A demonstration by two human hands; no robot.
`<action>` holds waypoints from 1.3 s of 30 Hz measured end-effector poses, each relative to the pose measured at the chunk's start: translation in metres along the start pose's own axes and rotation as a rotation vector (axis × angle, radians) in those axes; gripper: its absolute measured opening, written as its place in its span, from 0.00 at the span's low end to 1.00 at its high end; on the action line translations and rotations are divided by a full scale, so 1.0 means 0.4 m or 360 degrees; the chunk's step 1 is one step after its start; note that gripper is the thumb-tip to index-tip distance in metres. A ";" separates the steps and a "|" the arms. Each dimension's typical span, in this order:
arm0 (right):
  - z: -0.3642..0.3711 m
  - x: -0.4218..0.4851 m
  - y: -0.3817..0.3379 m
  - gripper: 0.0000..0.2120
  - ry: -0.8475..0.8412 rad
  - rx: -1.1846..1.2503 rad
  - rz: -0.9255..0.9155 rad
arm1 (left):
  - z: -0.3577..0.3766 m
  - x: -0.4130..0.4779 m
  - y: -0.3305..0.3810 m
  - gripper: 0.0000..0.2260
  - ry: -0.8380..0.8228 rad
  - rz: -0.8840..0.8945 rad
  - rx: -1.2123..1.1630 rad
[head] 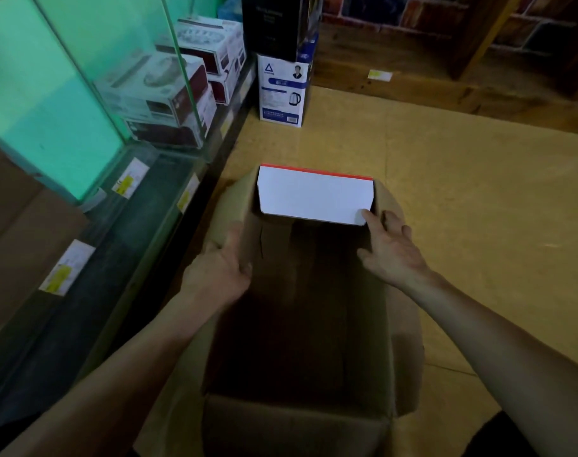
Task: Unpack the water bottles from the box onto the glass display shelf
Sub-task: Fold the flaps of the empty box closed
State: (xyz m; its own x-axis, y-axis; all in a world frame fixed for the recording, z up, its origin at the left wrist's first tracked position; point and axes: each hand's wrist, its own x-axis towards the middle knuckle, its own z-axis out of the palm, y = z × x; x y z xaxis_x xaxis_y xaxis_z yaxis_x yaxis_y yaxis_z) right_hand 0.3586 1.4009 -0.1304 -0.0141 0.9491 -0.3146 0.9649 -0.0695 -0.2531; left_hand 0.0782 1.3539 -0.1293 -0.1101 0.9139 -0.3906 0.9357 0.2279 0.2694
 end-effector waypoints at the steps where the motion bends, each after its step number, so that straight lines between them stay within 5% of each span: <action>1: -0.002 -0.004 -0.005 0.37 0.0011 -0.0002 -0.0006 | 0.000 0.001 0.001 0.36 0.0002 0.0007 -0.0013; 10: -0.008 -0.070 -0.060 0.35 0.0000 -0.0008 -0.0077 | -0.029 -0.026 0.048 0.34 0.0043 0.0101 -0.0113; 24: -0.019 -0.363 -0.238 0.28 -0.0591 0.0383 0.0066 | -0.027 -0.329 0.040 0.29 -0.0202 -0.0112 -0.0660; 33: 0.154 -0.481 -0.254 0.23 -0.0412 0.0657 0.0106 | 0.022 -0.414 -0.035 0.25 -0.0226 -0.0271 -0.0571; 39: 0.224 -0.496 -0.200 0.22 -0.0428 0.0621 -0.0162 | 0.118 -0.449 -0.045 0.25 -0.0247 -0.0427 -0.0677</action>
State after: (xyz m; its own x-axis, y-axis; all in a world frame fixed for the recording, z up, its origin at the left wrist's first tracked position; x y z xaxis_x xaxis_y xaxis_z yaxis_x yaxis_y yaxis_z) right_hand 0.2606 1.1907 -0.1299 -0.2201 0.8476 -0.4828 0.7856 -0.1393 -0.6028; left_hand 0.0970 1.1698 -0.1054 -0.2462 0.7515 -0.6121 0.6590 0.5929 0.4629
